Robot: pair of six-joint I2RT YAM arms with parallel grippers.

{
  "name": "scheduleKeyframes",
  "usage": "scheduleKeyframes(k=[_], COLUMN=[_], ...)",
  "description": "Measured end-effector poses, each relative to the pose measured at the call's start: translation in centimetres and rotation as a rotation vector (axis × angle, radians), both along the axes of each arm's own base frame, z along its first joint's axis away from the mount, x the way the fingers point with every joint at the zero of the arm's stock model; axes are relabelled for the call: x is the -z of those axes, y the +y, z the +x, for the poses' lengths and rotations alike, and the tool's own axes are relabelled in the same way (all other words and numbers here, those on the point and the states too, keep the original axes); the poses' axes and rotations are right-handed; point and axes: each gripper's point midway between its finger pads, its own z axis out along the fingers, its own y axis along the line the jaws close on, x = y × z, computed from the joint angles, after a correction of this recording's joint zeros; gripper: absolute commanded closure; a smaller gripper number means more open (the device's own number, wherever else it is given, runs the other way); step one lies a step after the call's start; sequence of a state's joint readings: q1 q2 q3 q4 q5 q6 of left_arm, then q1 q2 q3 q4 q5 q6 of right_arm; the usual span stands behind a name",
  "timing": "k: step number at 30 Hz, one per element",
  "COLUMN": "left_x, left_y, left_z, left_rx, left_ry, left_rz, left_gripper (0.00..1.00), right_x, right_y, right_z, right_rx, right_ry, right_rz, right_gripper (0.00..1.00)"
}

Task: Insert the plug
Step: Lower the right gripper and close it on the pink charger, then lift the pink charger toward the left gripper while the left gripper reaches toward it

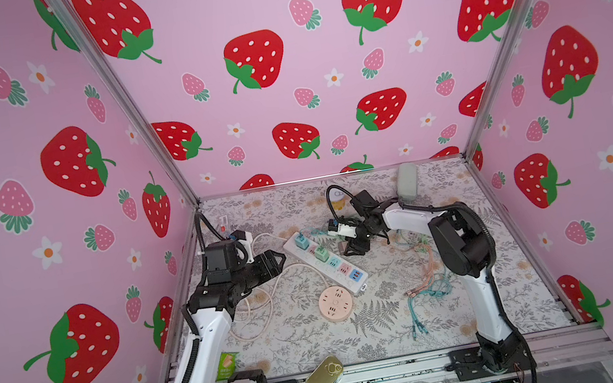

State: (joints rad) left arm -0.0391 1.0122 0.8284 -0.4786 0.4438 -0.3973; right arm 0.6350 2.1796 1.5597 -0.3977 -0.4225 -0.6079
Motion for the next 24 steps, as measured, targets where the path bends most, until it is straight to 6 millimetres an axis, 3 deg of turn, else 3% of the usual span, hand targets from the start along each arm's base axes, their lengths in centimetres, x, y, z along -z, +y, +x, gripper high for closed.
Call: scheduleKeyframes(k=[8, 14, 18, 24], left_x=[-0.1, -0.6, -1.1, -2.3], left_y=[-0.3, -0.9, -1.6, -3.0], left_z=[-0.1, -0.3, -0.5, -0.6], left_rx=[0.011, 0.033, 0.067, 0.134], left_ry=[0.001, 0.0, -0.01, -0.042], left_rz=[-0.016, -0.056, -0.093, -0.157], left_gripper=[0.24, 0.24, 0.24, 0.23], right_x=[0.0, -0.8, -3.1, -8.3], right_y=[-0.2, -2.1, -2.9, -3.4], right_z=[-0.1, -1.7, -1.8, -1.1], right_rx=[0.025, 0.087, 0.134, 0.2], right_ry=[-0.034, -0.036, -0.081, -0.193], right_rz=[0.025, 0.01, 0.031, 0.106], right_gripper=[0.53, 0.58, 0.63, 0.65])
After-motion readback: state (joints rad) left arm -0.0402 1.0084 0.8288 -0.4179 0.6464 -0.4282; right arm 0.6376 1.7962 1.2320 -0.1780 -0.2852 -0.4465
